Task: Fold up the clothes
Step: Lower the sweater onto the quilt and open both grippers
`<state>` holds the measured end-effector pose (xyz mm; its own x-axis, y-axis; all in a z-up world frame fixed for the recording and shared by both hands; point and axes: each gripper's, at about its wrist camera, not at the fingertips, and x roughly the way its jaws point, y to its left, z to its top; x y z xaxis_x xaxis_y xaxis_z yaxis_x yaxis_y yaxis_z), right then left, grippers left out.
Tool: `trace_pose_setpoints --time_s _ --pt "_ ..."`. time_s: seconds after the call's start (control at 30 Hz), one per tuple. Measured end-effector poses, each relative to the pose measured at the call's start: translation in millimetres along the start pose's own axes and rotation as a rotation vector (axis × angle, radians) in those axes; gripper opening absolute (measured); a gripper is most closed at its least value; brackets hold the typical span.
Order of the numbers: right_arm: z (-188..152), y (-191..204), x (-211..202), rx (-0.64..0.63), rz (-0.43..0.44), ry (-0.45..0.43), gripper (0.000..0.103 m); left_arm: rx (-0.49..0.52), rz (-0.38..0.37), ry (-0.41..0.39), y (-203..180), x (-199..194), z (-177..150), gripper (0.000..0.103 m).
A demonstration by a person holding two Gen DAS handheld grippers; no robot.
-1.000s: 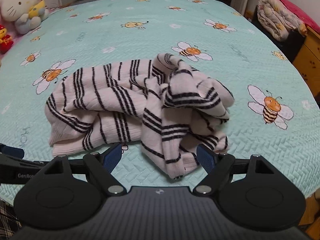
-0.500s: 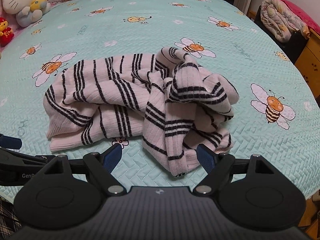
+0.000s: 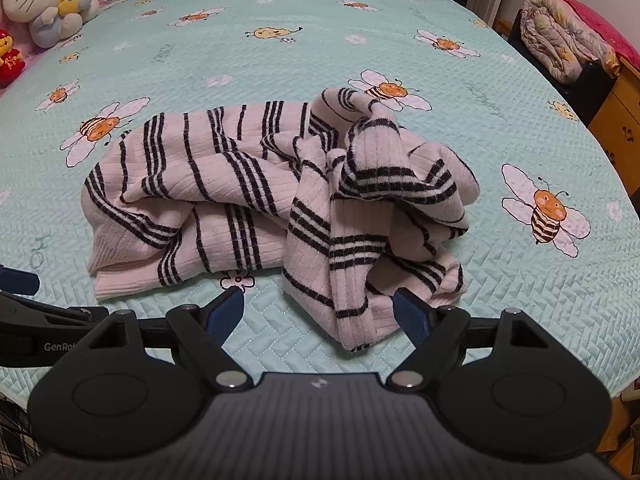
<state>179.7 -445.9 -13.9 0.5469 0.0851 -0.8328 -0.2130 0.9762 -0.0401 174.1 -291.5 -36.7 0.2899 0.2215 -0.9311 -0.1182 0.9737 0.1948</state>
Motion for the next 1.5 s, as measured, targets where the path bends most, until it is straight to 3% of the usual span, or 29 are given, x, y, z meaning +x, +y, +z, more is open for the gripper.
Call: trace_pose_setpoints --time_s 0.43,0.87,1.5 --pt "-1 -1 4 0.006 0.012 0.011 0.081 0.02 -0.033 0.054 -2 11 -1 0.078" --pt "-4 -4 12 0.02 0.03 0.028 0.081 0.037 -0.016 0.08 -5 21 0 0.078" --pt "-11 -21 22 0.076 0.108 -0.009 0.081 0.08 0.045 0.011 -21 23 3 0.078"
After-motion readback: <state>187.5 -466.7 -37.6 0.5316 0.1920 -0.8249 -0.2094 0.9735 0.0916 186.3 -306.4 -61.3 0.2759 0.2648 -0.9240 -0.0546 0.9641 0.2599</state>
